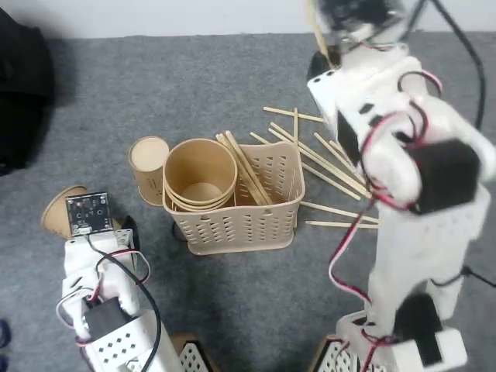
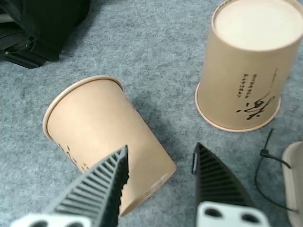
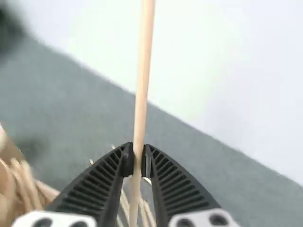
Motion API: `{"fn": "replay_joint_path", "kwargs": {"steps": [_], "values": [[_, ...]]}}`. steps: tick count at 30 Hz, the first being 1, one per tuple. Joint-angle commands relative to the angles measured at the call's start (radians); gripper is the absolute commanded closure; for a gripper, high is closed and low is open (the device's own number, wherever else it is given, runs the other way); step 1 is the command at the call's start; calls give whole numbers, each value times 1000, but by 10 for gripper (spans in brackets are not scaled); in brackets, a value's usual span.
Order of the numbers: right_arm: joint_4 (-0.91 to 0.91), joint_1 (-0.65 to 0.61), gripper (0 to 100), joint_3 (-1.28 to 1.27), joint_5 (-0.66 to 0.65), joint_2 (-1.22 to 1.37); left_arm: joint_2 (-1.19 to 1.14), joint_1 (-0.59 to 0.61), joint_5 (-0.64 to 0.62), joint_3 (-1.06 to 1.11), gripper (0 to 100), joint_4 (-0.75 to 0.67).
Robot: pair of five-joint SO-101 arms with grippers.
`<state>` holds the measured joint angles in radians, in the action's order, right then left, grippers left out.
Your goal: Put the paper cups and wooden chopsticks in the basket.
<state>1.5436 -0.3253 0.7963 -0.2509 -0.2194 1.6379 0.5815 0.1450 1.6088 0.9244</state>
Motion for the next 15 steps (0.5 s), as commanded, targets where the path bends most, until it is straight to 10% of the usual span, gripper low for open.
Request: {"fn": "replay_joint_path", "kwargs": {"steps": [1,15], "values": [[-41,-48,991,38,161,-68,11,-6,-3,-5,794,-23],[-282,-87,991,-316,210,-202,11,-6,-3,-5,794,-23]]}}
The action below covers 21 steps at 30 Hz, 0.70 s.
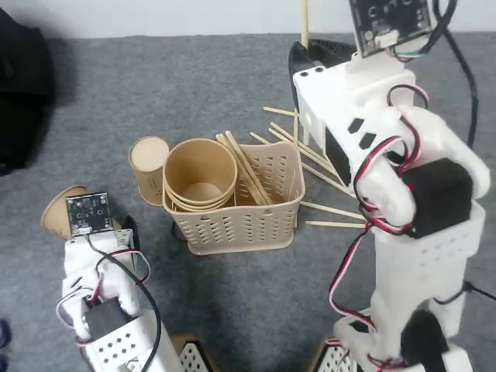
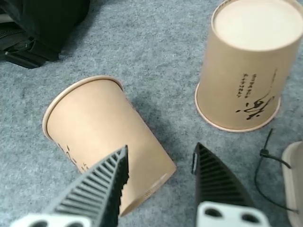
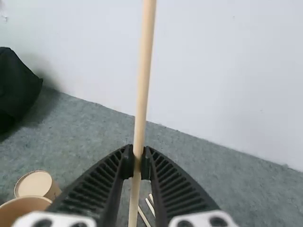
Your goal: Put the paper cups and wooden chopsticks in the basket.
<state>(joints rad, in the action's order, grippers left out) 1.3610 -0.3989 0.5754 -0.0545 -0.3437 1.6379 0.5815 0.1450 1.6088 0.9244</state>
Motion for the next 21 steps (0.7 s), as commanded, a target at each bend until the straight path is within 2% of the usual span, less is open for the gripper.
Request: {"fn": "replay_joint_path", "kwargs": {"steps": [1,11,21], "values": [[-143,-13,991,-155,14,-108,11,-6,-3,-5,794,-23],[-608,-12,991,-838,5,-432,11,-8,-3,-5,794,-25],[-805,-15,991,-1140,12,-536,11,-8,-3,-5,794,-25]]}}
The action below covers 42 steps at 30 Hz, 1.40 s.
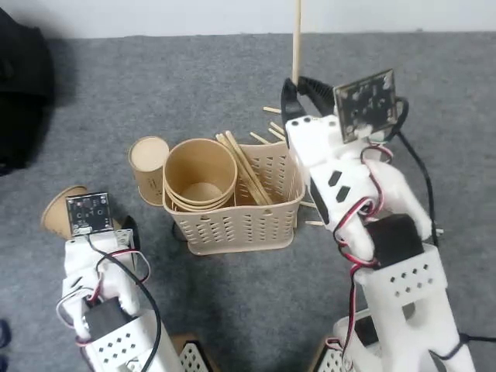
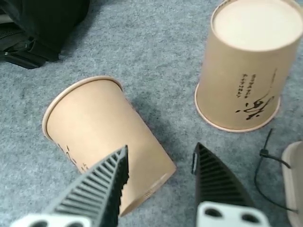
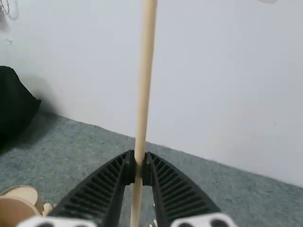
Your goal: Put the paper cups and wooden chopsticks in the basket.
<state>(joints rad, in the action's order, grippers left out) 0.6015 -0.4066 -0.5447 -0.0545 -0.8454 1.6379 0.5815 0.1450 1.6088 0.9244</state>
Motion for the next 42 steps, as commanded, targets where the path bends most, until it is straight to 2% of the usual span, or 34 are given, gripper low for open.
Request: {"fn": "replay_joint_path", "kwargs": {"steps": [1,7,14,20,28,31,35,42], "values": [[-45,-13,991,-29,12,-36,11,-8,-3,-5,794,-25],[-50,-73,991,-98,11,-50,11,-8,-3,-5,794,-25],[-101,-81,983,-206,5,-51,11,-8,-3,-5,794,-25],[-61,-82,805,-209,5,-53,11,-8,-3,-5,794,-25],[-51,-93,812,-195,3,-54,11,-8,-3,-5,794,-25],[42,-82,814,-74,-58,-53,11,-8,-3,-5,794,-25],[283,-25,815,206,-189,-27,11,-8,-3,-5,794,-25],[567,145,815,569,-324,122,11,-8,-3,-5,794,-25]]}}
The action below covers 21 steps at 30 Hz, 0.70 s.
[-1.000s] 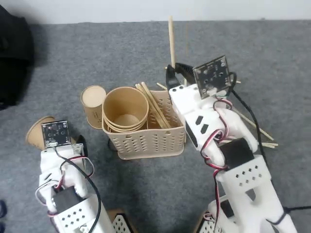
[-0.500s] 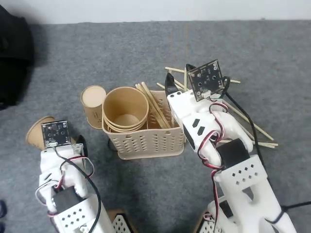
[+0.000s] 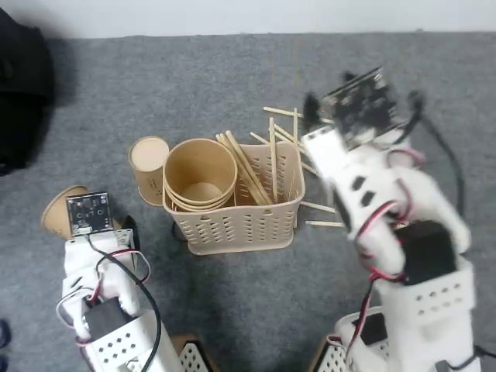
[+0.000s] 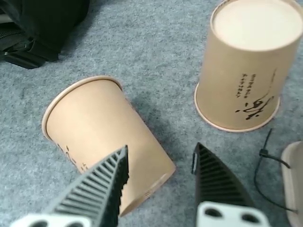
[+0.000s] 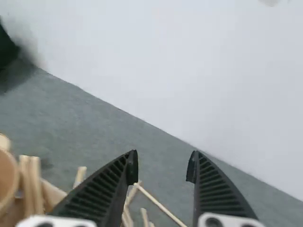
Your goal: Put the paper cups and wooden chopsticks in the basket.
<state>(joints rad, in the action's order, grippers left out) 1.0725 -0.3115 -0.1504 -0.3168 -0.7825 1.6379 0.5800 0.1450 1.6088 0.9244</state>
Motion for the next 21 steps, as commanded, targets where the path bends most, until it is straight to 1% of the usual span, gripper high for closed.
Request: {"fn": "replay_joint_path", "kwargs": {"steps": [1,8,14,17,21], "values": [[125,61,815,218,-83,85,11,-6,-3,-5,794,-25],[341,125,816,476,-292,303,11,-6,-3,-5,794,-25],[513,211,816,597,-514,527,11,-6,-3,-5,794,-25],[541,283,816,608,-588,633,11,-6,-3,-5,794,-25],[532,378,813,609,-618,777,11,-6,-3,-5,794,-25]]}}
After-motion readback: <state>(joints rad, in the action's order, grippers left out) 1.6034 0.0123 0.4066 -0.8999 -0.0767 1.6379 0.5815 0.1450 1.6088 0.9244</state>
